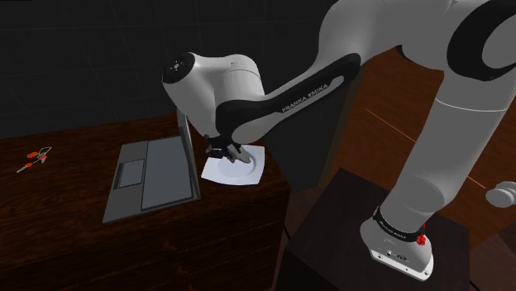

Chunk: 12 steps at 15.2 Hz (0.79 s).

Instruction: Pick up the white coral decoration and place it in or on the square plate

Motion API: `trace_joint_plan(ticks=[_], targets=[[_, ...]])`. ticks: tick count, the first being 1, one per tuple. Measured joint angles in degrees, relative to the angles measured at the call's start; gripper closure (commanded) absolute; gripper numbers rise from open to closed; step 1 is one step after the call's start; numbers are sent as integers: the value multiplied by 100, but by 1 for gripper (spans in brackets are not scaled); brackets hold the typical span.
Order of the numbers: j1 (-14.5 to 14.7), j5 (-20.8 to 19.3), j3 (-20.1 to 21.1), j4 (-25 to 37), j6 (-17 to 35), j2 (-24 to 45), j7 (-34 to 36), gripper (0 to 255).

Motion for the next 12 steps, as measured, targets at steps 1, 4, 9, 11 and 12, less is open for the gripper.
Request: trace_joint_plan(ticks=[1, 4, 9, 11, 12], targets=[[-5, -25, -9, -71, 74, 17, 36, 255], [10, -69, -18, -97, 118, 69, 84, 255], [11, -72, -18, -102, 124, 72, 91, 0], [12, -73, -18, -102, 125, 71, 91, 0], [12, -73, -18, -101, 125, 72, 91, 0]])
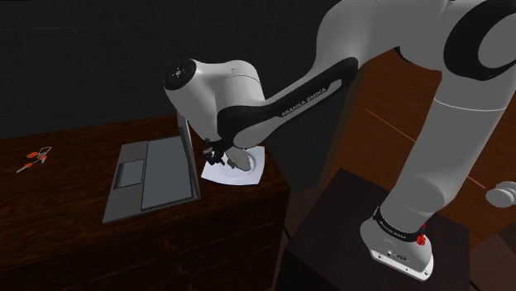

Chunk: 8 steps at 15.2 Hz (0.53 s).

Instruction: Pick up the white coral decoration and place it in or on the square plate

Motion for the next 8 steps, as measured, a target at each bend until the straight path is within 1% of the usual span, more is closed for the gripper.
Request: trace_joint_plan(ticks=[3, 8], targets=[[0, 0, 0, 0, 0, 0, 0, 0], [150, 129, 104, 566, -595, -30, -95, 0]])
